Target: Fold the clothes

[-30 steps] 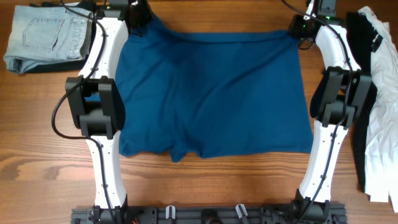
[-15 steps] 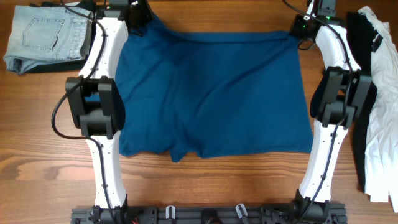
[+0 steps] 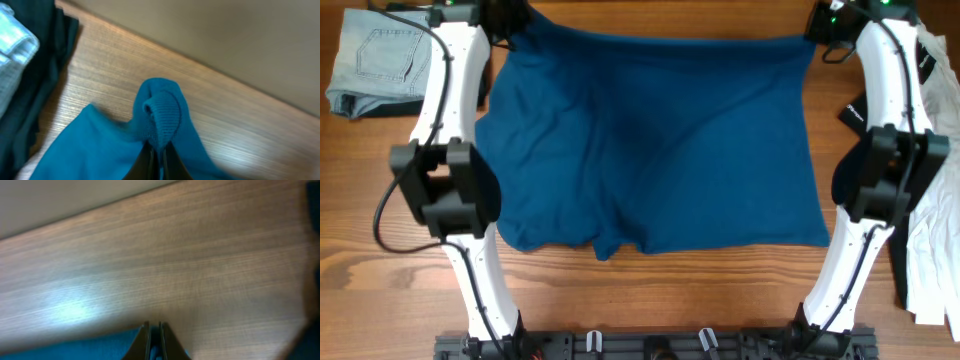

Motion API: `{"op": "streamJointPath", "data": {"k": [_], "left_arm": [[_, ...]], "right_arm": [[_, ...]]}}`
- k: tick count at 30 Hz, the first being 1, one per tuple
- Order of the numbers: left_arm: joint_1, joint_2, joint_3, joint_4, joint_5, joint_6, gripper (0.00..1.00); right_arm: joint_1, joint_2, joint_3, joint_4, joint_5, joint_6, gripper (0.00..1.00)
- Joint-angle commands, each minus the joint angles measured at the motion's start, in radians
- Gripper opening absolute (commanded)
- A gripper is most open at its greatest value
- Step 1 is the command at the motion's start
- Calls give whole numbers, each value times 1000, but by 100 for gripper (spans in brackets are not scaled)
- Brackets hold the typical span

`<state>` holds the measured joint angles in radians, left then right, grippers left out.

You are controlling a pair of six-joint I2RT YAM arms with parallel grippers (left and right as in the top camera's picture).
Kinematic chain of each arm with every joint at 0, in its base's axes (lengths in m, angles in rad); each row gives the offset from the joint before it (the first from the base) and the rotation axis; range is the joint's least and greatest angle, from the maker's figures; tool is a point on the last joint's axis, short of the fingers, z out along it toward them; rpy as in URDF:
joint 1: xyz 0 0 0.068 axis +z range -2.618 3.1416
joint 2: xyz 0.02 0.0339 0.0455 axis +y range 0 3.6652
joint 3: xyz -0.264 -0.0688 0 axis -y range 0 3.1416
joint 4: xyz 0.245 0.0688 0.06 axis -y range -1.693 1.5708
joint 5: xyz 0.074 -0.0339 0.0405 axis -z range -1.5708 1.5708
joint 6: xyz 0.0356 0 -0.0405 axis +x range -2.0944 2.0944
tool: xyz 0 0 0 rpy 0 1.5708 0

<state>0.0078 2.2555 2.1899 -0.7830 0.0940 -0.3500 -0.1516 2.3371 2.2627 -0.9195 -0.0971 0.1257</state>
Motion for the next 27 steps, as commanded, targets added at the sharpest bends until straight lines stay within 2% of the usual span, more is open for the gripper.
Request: {"op": "streamJointPath", "data": {"k": [1, 7, 17, 22, 27], "left_arm": [[0, -107, 4, -67, 3, 6, 4], [-1, -138, 3, -310, 35, 21, 4], [22, -134, -5, -711, -134, 35, 4], [71, -134, -99, -755, -140, 29, 4], [90, -133, -237, -682, -109, 28, 4]], "right_arm": [[-7, -84, 18, -98, -8, -18, 4], [-7, -105, 16, -348, -58, -19, 4], [-12, -105, 13, -586, -23, -39, 4], [-11, -105, 0, -617, -33, -48, 4], [-12, -104, -63, -595, -34, -52, 4]]}}
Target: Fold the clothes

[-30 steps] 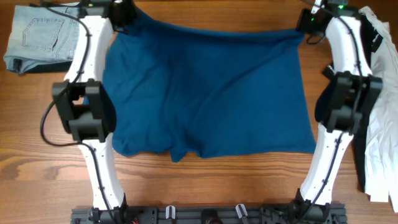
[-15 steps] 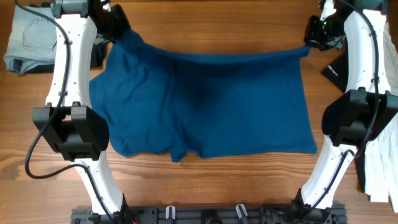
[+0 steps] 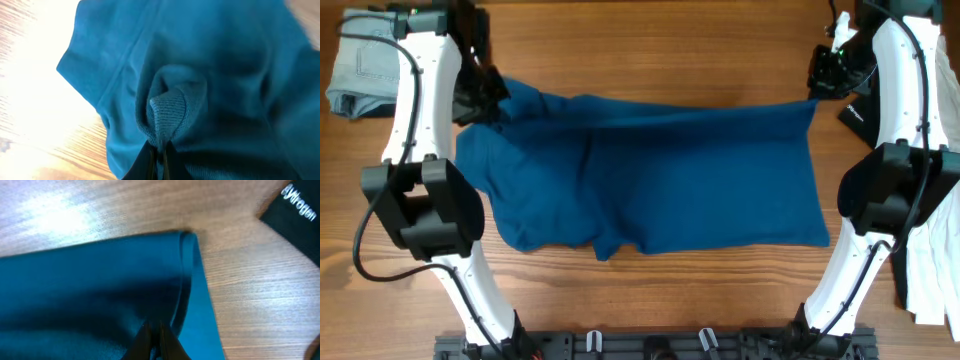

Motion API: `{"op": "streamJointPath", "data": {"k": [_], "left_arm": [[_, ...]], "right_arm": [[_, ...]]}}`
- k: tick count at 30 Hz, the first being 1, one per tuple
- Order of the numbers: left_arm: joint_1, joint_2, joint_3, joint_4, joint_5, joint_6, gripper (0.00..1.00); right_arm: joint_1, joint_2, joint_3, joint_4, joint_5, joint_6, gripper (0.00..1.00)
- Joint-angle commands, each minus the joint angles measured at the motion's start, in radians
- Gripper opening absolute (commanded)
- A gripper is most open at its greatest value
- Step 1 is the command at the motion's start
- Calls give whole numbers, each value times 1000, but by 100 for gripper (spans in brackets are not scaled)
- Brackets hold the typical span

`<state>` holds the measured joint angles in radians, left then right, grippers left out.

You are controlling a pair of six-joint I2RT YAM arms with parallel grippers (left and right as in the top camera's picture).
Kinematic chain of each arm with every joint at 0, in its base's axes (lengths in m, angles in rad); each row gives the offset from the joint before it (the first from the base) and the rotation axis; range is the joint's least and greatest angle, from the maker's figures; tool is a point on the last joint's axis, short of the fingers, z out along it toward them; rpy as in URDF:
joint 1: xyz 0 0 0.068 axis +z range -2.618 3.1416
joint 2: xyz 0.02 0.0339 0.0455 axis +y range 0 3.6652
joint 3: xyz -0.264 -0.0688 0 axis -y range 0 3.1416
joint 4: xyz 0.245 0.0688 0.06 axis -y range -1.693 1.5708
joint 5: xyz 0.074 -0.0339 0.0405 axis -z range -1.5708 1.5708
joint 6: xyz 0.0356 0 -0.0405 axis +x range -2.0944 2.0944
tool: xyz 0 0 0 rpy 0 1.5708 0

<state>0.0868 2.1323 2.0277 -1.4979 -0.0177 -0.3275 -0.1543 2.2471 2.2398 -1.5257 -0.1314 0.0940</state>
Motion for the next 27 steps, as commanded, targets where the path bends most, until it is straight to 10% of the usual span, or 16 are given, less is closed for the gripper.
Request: {"op": "streamJointPath", "data": {"k": [1, 15, 20, 27], "left_arm": [[6, -10, -98, 50, 15, 6, 4], [-86, -10, -160, 123, 20, 6, 11], [-92, -10, -160, 124, 16, 6, 66], [-77, -11, -159, 156, -27, 5, 100]], "right_arm": [[-9, -14, -54, 19, 0, -20, 4], [-6, -13, -89, 26, 1, -35, 4], [-6, -13, -89, 31, 1, -42, 57], [-6, -23, -85, 92, -50, -42, 63]]}}
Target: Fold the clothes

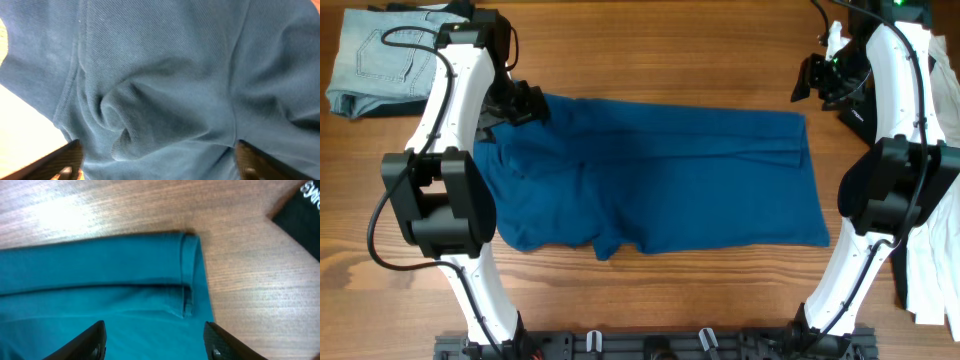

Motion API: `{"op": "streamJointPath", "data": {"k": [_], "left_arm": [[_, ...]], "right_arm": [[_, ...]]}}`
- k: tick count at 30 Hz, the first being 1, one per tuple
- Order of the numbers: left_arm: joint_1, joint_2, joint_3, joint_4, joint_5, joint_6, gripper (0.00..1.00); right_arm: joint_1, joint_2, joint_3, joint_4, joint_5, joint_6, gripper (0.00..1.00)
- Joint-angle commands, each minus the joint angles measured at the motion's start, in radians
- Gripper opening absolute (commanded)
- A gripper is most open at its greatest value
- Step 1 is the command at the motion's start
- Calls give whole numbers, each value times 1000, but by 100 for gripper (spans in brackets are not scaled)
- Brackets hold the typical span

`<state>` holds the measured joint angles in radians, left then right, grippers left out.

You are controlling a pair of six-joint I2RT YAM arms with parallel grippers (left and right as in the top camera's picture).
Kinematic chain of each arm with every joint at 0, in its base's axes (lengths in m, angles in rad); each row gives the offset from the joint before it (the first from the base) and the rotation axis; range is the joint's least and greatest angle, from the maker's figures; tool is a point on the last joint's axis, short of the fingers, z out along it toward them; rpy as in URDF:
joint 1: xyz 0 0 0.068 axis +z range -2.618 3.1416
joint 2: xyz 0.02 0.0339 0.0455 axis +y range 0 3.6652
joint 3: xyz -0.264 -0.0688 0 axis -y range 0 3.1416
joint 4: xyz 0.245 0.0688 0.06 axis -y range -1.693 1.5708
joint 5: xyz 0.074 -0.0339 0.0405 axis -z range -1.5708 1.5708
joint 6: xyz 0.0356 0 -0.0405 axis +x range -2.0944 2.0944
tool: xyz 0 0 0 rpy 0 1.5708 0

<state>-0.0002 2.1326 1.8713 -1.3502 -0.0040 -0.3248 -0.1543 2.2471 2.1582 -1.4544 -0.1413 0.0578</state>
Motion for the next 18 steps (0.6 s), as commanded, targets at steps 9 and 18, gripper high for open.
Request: {"op": "streamJointPath", "data": {"k": [9, 18], "left_arm": [[-103, -156, 14, -59, -647, -309, 100], [-213, -168, 14, -151, -809, -313, 100]], "right_arm": [[-4, -248, -4, 101, -43, 16, 75], [0, -290, -4, 34, -40, 22, 84]]}}
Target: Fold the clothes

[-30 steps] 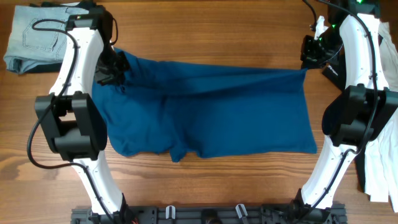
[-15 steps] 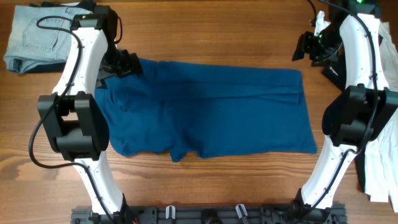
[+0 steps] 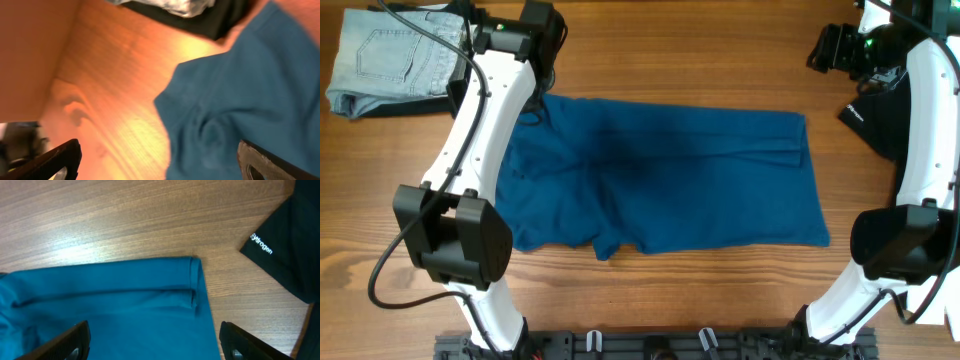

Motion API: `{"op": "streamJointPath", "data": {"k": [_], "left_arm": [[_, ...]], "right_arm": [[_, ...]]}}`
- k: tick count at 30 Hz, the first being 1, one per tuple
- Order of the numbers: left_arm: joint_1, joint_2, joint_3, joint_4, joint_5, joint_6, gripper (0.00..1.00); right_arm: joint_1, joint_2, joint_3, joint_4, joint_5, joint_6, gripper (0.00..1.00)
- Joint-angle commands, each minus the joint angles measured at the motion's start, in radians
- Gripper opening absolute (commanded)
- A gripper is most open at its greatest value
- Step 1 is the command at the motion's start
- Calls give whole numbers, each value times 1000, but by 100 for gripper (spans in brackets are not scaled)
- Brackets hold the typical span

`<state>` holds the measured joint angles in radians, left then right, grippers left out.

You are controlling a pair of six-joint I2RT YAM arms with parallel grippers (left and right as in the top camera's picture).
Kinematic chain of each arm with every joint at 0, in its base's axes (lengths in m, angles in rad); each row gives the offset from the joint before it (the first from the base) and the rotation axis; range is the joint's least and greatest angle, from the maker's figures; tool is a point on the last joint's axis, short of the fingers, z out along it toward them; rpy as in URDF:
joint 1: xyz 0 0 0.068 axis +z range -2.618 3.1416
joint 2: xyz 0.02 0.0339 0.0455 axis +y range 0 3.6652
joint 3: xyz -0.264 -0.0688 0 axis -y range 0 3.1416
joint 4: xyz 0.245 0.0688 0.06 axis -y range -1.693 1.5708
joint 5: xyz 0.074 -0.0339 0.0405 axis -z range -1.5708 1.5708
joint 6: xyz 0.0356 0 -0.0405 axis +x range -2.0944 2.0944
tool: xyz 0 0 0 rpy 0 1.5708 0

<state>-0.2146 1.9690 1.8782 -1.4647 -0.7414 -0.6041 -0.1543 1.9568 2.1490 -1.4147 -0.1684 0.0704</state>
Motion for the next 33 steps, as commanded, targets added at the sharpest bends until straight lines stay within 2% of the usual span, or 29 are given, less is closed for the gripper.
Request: {"op": "streamJointPath", "data": {"k": [1, 5, 7, 13, 22, 29, 33], "left_arm": [[1, -4, 7, -51, -47, -34, 100], [1, -22, 7, -68, 186, -33, 100], [-2, -38, 7, -84, 244, -33, 100], [-17, -123, 7, -127, 354, -33, 100], [-19, -312, -17, -173, 543, -36, 100], [-80, -489, -352, -131, 571, -220, 100], [-179, -608, -604, 57, 713, -272, 100]], "right_arm": [[2, -8, 5, -7, -13, 9, 84], [43, -77, 5, -27, -11, 17, 90], [73, -108, 5, -53, 11, 44, 90], [153, -153, 5, -191, 113, 134, 91], [175, -231, -170, -183, 64, 169, 93], [191, -407, -508, -5, -21, 173, 93], [191, -442, -644, 82, -53, 165, 93]]}}
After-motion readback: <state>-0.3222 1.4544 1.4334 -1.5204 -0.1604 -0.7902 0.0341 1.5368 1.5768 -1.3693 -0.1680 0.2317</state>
